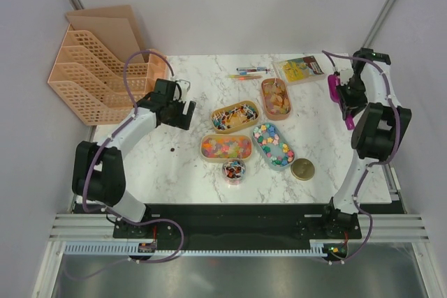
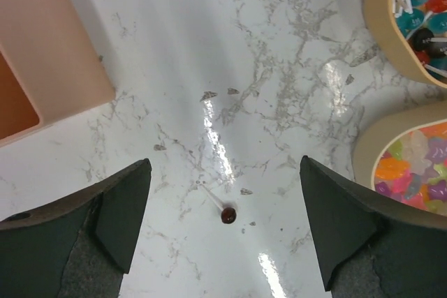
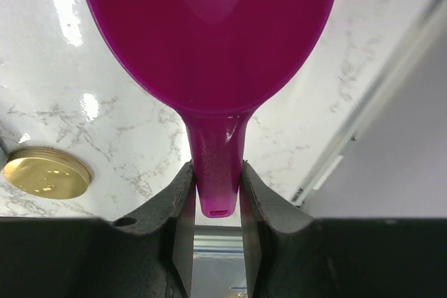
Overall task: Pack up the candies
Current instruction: Place the spatula at the center of the board.
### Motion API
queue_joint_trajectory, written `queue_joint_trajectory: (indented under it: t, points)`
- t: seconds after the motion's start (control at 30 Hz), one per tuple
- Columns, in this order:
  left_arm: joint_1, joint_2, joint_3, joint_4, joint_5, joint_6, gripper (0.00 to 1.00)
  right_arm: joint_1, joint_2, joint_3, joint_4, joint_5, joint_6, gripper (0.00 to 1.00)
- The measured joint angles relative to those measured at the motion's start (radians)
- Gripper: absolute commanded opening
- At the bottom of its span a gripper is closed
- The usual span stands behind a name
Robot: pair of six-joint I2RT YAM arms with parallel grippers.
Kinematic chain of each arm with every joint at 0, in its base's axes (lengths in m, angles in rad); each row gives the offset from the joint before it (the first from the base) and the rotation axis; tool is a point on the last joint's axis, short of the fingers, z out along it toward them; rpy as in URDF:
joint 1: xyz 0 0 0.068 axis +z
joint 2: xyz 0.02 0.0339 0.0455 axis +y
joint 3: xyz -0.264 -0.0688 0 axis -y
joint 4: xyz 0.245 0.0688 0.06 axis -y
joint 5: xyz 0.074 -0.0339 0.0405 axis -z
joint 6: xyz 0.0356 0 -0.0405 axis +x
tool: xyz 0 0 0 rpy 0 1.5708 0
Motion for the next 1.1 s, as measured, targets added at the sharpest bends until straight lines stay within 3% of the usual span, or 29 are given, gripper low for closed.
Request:
queue_joint_trajectory:
  t: [0.43,0.57,0.63,0.67,0.83,0.87,0.97,1.0,1.03,1.1]
  points:
    - [0.020,0.036,0.029,0.007,-0.077,0.045,1.00,0.042,0.163,-0.024,0.043,-0.077,0.018,0.03]
    - [0.033,0.061,0.060,0.003,-0.079,0.059,1.00,0.041,0.171,-0.024,0.057,-0.082,0.018,0.25]
    - [0.040,0.072,0.083,0.003,-0.079,0.063,1.00,0.040,0.171,-0.024,0.064,-0.090,0.016,0.31]
    - [0.043,0.077,0.095,0.002,-0.077,0.066,1.00,0.040,0.171,-0.024,0.067,-0.095,0.015,0.45]
    - [0.073,0.087,0.143,0.000,-0.069,0.073,1.00,0.040,0.135,-0.064,0.102,-0.128,0.014,0.63]
    - [0.080,0.088,0.150,0.000,-0.068,0.074,1.00,0.040,0.119,-0.080,0.105,-0.135,0.015,0.74]
    - [0.104,0.096,0.167,-0.002,-0.063,0.074,1.00,0.040,0.064,-0.120,0.109,-0.163,0.008,0.84]
    - [0.110,0.099,0.171,-0.002,-0.062,0.074,1.00,0.040,0.046,-0.130,0.113,-0.175,0.000,0.94]
    - [0.117,0.100,0.171,-0.002,-0.059,0.075,1.00,0.040,0.018,-0.151,0.123,-0.195,-0.011,0.98]
    - [0.124,0.100,0.171,-0.003,-0.045,0.077,1.00,0.039,-0.064,-0.220,0.156,-0.257,-0.085,0.98]
